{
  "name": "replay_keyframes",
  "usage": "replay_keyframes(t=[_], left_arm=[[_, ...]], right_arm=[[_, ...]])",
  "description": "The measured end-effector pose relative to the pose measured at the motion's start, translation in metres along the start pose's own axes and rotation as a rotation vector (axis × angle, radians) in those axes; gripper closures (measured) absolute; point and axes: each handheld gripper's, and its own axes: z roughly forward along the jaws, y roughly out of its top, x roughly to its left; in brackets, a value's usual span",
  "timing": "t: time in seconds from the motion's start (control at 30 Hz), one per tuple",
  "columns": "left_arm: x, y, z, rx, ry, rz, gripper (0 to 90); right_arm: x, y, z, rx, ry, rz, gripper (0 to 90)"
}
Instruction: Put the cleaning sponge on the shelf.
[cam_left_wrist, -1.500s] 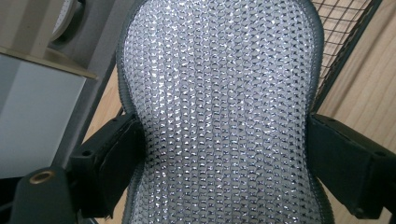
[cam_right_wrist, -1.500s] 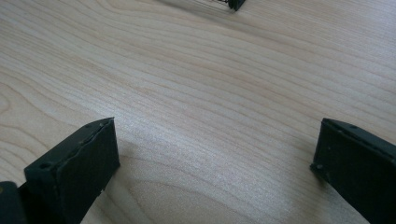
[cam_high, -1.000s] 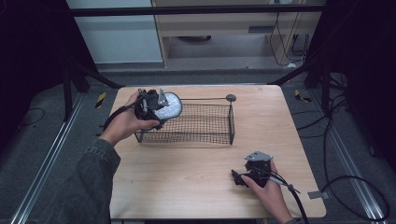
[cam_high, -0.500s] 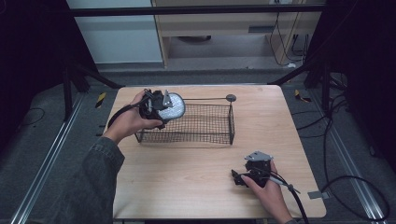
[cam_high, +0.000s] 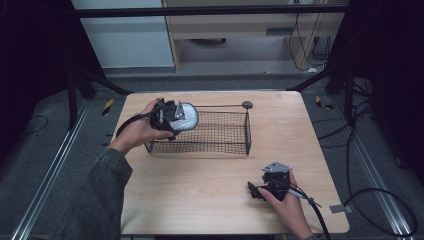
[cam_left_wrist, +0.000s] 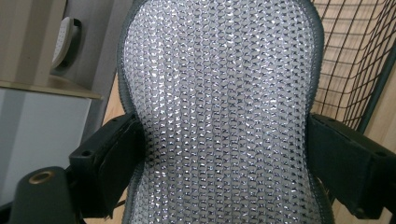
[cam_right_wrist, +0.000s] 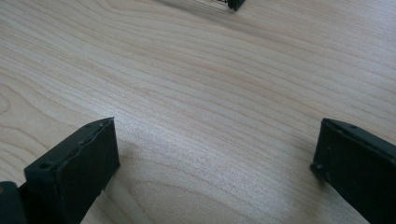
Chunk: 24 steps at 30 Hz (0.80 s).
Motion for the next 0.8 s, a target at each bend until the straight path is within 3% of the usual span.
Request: replay_keyframes(t=[0.1,0.47,0.8], left_arm=[[-0.002,-0.001,0.005,0.02,0.002,0.022,11.7],[0.002,-0.004,0.014,0.01,-0.024,-0.002,10.8],[0.005,-0.006,0.012,-0.004,-0.062,-0.062,5.1]], right_arm=[[0.0,0.0,0.0,0.0,-0.001,0.002,0.4],[0.0,0.0,0.0,0.0,-0.002,0.002,0.5],[0.0,0.0,0.0,0.0,-0.002,0.002,0.4]])
